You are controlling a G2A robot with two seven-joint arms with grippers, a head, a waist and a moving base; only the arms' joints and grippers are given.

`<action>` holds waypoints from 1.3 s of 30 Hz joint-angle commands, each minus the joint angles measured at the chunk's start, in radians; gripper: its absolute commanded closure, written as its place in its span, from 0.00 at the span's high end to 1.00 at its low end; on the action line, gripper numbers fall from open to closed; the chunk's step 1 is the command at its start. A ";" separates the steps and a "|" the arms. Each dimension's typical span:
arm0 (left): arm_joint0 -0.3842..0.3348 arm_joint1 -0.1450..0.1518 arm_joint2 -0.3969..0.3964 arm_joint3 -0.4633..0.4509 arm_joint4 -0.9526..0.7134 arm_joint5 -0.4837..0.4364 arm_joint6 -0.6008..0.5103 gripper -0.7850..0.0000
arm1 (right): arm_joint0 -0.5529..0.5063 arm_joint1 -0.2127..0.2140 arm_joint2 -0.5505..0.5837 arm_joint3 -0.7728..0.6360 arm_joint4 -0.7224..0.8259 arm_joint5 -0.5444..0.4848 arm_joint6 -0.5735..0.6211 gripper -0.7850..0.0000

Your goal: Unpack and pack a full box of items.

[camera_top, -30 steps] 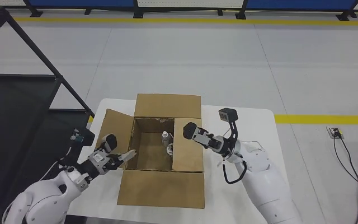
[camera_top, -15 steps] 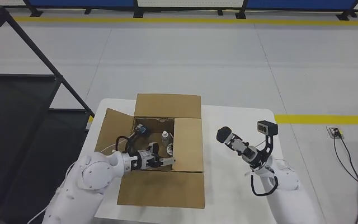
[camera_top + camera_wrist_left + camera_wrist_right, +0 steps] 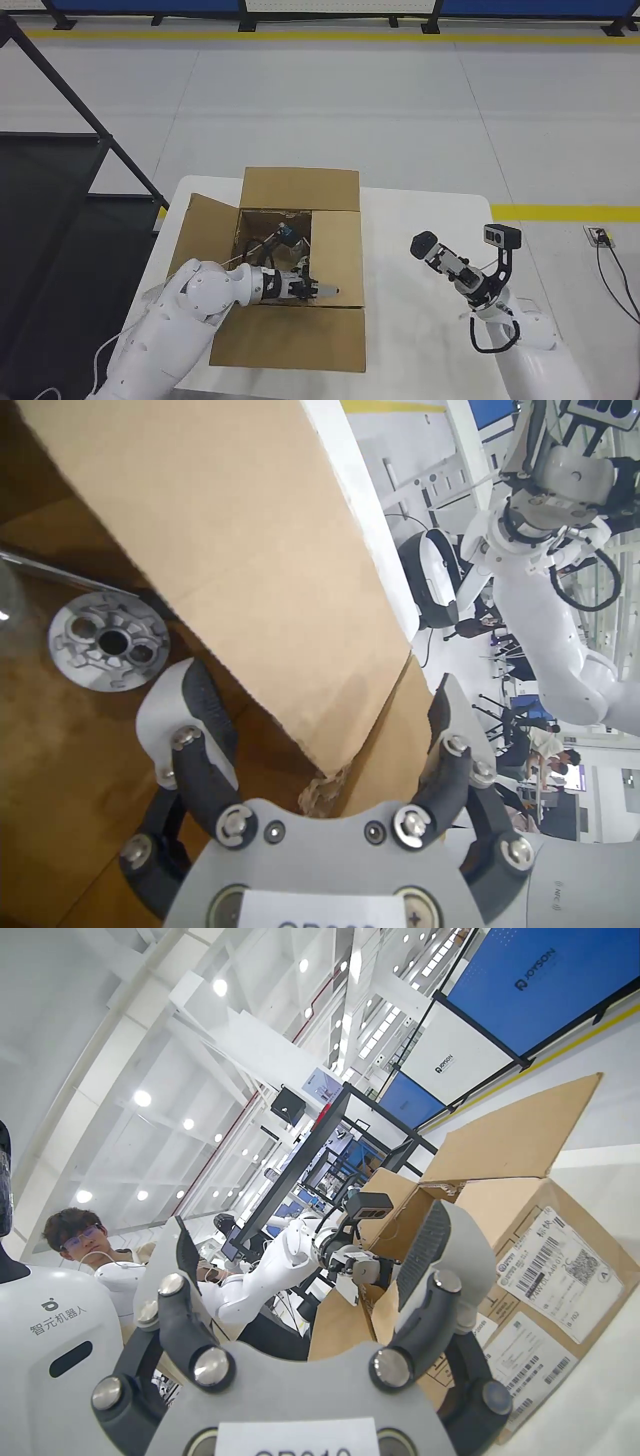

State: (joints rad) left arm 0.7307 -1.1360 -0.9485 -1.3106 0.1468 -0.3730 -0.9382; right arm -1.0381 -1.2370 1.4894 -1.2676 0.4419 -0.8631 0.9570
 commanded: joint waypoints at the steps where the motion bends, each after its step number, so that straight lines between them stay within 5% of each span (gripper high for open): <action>1: -0.012 -0.007 0.014 0.014 -0.015 -0.014 0.017 1.00 | -0.007 0.007 0.004 0.000 0.007 -0.002 -0.002 1.00; 5: -0.019 -0.013 0.018 0.004 -0.010 -0.033 0.059 1.00 | -0.024 0.021 0.009 -0.007 0.018 -0.007 -0.007 1.00; 16: 0.054 0.002 -0.034 -0.198 0.131 -0.016 0.202 1.00 | -0.051 0.049 0.007 0.009 0.046 -0.041 -0.041 1.00; 21: 0.064 -0.011 0.004 -0.240 0.217 0.002 0.312 1.00 | -0.078 0.062 0.028 0.019 0.073 -0.079 -0.079 1.00; 28: 0.016 -0.050 0.114 -0.222 0.278 0.001 0.384 1.00 | -0.130 0.081 0.065 0.034 0.126 -0.127 -0.127 1.00; 39: -0.124 -0.142 0.302 -0.065 0.283 0.029 0.374 1.00 | -0.192 0.109 0.121 0.055 0.160 -0.149 -0.149 1.00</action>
State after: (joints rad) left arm 0.6192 -1.2686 -0.6633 -1.3968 0.4326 -0.3453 -0.5617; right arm -1.2244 -1.1295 1.6059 -1.2112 0.6029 -1.0125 0.8076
